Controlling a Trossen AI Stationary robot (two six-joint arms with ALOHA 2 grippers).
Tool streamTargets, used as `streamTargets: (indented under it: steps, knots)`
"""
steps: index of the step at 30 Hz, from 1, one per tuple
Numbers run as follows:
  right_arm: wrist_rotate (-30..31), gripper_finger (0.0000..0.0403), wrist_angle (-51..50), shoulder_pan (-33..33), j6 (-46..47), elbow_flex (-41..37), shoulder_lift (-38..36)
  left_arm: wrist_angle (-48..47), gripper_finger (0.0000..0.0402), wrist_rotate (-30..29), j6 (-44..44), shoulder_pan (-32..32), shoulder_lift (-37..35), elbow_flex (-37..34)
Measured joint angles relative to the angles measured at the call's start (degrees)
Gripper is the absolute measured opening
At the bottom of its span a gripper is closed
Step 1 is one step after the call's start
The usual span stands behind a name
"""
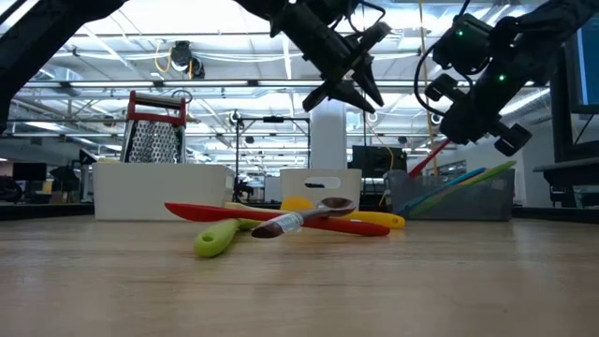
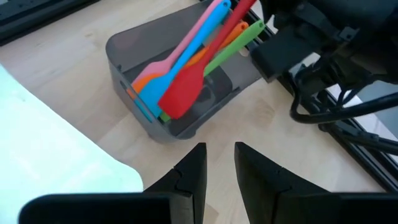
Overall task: Pick & Place Kitchen Items
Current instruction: Put the red spatula into the black bin, then put the yellow spatula into the black bin
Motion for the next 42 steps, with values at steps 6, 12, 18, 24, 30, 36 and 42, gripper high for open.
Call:
streamTargets:
  steps: [6,12,18,24,30,36,42]
  knots:
    - [-1.4,0.0012,1.7,0.0,0.6,0.0,0.5,0.0,0.0086,0.0,0.2,-0.4,0.0,0.0]
    - [-1.6,0.0048,1.6,0.0,1.9,0.0,0.5,0.0,0.0086,0.0,0.2,-0.4,0.0,0.0]
    - [0.9,0.0096,1.6,0.0,3.1,0.0,0.5,0.0,0.0086,0.0,0.9,-0.4,0.0,0.0]
    - [7.6,0.012,1.6,0.0,5.1,0.0,-1.5,-0.1,0.0086,0.0,0.4,-0.5,0.0,0.0]
    - [7.5,0.0118,1.5,0.1,5.9,0.0,-5.7,-2.5,0.0086,-0.1,-1.5,-1.2,0.0,0.0]
    - [7.6,0.011,1.3,0.1,6.2,0.0,-9.6,-5.3,0.0086,-3.2,-1.5,-2.7,0.0,0.0]
    - [7.7,0.011,1.2,0.2,7.6,0.0,-12.2,-8.2,0.0086,-4.4,1.3,-4.1,0.0,0.0]
